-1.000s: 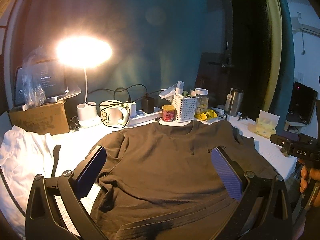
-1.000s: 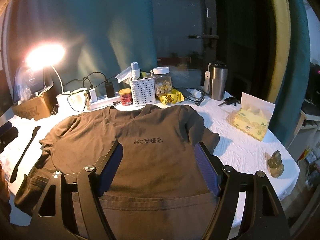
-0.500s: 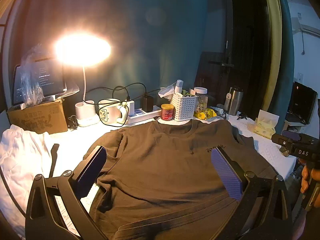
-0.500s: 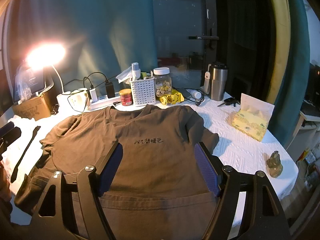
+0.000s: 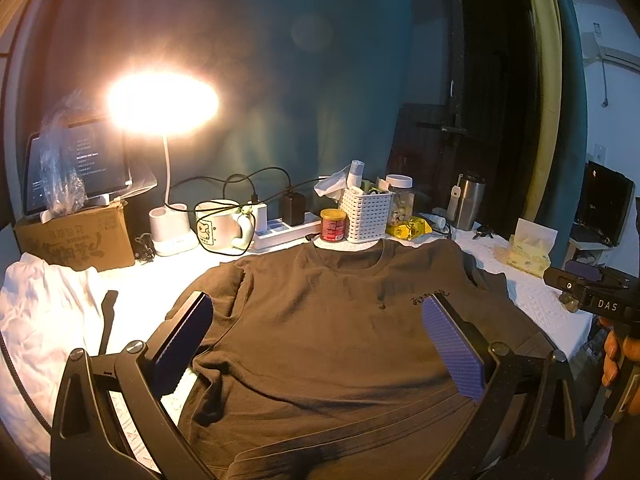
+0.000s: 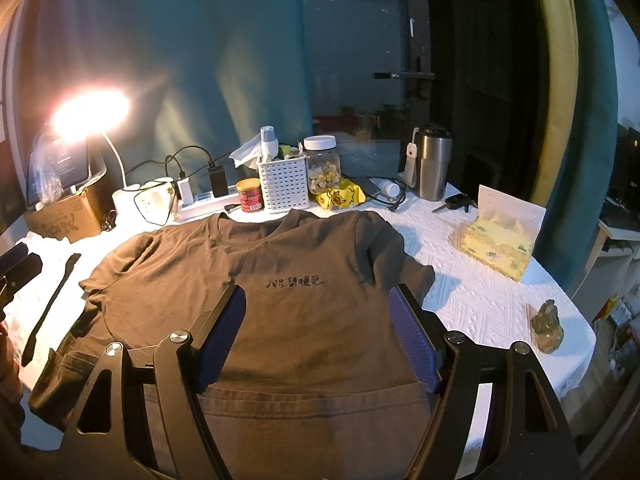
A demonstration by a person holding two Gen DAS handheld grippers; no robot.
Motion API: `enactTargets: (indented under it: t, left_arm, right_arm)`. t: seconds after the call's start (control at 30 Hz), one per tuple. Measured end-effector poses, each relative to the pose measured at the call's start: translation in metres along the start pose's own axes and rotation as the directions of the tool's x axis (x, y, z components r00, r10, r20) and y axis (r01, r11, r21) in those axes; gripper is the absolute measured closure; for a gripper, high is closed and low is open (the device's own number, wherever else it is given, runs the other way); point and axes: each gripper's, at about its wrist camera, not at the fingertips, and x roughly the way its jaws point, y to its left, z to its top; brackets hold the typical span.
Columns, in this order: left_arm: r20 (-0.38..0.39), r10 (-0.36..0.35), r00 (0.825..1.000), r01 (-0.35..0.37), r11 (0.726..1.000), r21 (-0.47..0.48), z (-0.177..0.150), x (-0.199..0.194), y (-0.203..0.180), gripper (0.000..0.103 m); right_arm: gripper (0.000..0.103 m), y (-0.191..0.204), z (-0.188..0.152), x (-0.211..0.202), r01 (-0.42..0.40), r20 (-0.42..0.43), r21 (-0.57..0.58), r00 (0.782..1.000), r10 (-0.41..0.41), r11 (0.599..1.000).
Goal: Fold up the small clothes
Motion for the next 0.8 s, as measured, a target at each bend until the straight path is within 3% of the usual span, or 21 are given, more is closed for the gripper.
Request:
enactTargets:
  t: [0.8]
  left_arm:
    - [-0.025, 0.003, 1.0, -0.003, 1.0, 0.004, 0.003, 0.016, -0.004, 0.0]
  right_arm:
    - [0.026, -0.011, -0.002, 0.007, 0.002, -0.015, 0.016, 1.0, -0.002, 1.0]
